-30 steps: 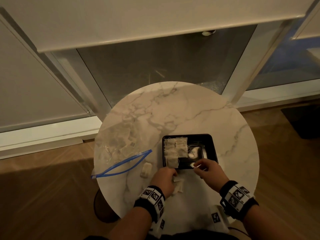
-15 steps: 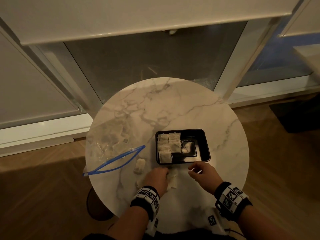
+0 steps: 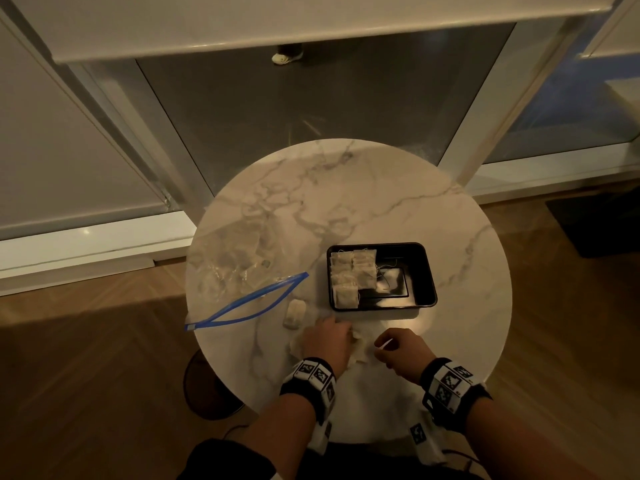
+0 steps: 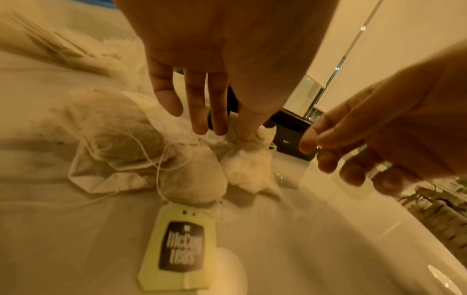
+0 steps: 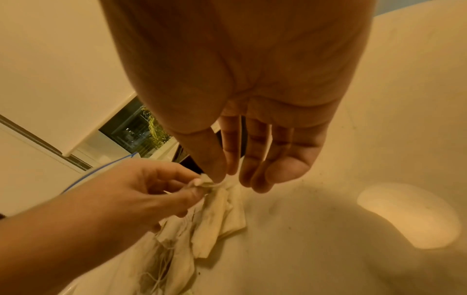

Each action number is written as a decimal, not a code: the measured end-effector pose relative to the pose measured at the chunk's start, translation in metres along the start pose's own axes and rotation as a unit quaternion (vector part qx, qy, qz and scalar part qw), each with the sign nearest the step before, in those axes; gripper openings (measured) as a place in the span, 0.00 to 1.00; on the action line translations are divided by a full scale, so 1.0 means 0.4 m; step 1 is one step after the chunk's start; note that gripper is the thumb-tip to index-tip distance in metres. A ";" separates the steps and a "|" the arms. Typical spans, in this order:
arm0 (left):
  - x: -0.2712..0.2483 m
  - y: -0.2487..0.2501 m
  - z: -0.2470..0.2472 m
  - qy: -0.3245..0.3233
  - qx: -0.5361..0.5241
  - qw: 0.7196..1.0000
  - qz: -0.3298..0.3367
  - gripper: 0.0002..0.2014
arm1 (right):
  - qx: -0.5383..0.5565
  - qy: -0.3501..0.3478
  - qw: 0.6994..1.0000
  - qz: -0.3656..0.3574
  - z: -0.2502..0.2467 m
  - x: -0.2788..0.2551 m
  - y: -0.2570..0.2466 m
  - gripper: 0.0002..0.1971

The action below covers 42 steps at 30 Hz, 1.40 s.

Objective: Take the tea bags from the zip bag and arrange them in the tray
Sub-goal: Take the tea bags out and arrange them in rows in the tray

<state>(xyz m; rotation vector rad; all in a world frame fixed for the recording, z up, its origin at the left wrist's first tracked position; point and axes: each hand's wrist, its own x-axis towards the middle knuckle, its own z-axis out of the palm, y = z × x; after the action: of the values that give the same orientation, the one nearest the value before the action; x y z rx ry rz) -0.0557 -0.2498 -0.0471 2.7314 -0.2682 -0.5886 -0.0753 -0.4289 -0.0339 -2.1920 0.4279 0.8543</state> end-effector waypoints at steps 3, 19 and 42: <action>-0.025 -0.019 -0.039 0.033 -0.108 0.994 -0.008 0.13 | 0.005 -0.003 1.000 0.013 0.009 -0.008 0.012 0.05; -0.151 -0.209 -0.082 0.133 -0.481 0.852 -0.161 0.10 | -0.114 0.045 0.992 -0.019 0.118 0.032 -0.084 0.25; -0.189 -0.230 -0.138 0.113 -0.476 0.860 -0.145 0.12 | 0.326 0.042 0.944 0.008 0.089 0.011 -0.072 0.15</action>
<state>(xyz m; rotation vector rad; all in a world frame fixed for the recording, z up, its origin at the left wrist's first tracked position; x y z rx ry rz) -0.0894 -0.1302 -0.0050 1.8295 0.4103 -0.3232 -0.0729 -0.3833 -0.0404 -1.6097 0.6621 0.5230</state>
